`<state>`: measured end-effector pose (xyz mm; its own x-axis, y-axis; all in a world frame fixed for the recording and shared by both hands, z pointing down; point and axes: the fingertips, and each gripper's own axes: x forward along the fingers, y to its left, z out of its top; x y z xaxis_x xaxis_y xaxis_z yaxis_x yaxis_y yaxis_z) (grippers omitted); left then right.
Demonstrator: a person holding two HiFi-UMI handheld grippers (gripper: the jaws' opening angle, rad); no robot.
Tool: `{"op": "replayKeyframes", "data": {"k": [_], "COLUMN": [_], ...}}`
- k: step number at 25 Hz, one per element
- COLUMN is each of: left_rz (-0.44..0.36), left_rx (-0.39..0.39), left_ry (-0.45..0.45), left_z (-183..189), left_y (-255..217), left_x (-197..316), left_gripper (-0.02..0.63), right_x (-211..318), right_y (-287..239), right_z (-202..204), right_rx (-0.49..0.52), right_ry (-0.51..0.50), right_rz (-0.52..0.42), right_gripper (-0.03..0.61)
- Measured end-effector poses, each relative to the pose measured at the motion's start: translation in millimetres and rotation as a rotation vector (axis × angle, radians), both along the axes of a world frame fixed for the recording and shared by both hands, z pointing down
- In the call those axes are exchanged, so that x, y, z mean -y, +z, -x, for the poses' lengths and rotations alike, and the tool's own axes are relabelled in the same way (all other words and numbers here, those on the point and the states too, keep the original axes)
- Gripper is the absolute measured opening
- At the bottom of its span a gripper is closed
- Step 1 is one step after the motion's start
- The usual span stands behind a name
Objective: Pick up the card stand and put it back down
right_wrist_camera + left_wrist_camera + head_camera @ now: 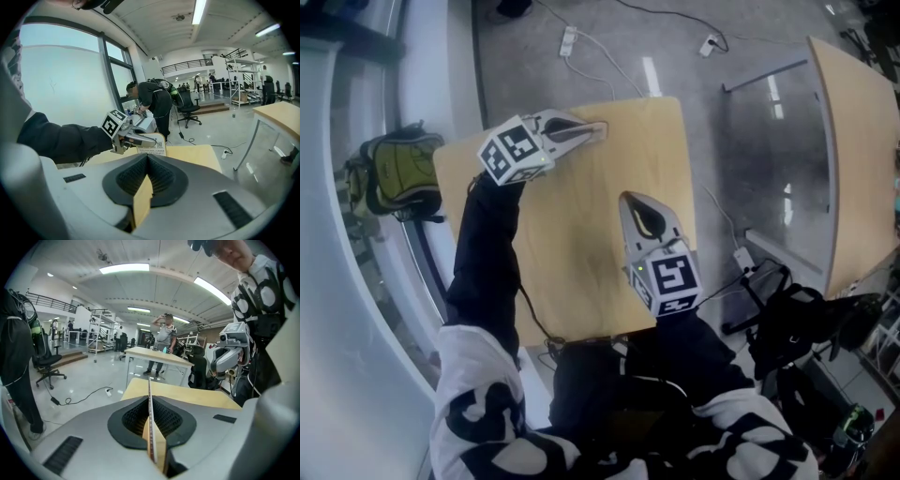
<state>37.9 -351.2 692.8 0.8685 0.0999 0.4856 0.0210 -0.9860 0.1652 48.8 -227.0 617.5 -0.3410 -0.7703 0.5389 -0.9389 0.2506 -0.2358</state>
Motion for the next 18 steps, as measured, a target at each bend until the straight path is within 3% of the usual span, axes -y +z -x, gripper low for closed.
{"op": "replayKeyframes", "data": {"k": [5, 18], "left_rz": [-0.012, -0.027], "left_rx": [-0.021, -0.030], "left_ry": [0.041, -0.042], "left_z": [-2.1, 7.8], "left_y": [-1.0, -14.7], "left_x": [3.7, 4.9], "left_gripper": [0.020, 0.037], "right_x": [-1.2, -16.8], "right_y": [3.9, -7.5], "right_z": [-2.1, -13.7], "right_rx": [0.001, -0.007], "right_ry": [0.027, 0.044], "right_rz": [0.019, 0.014], "right_gripper": [0.020, 0.018]}}
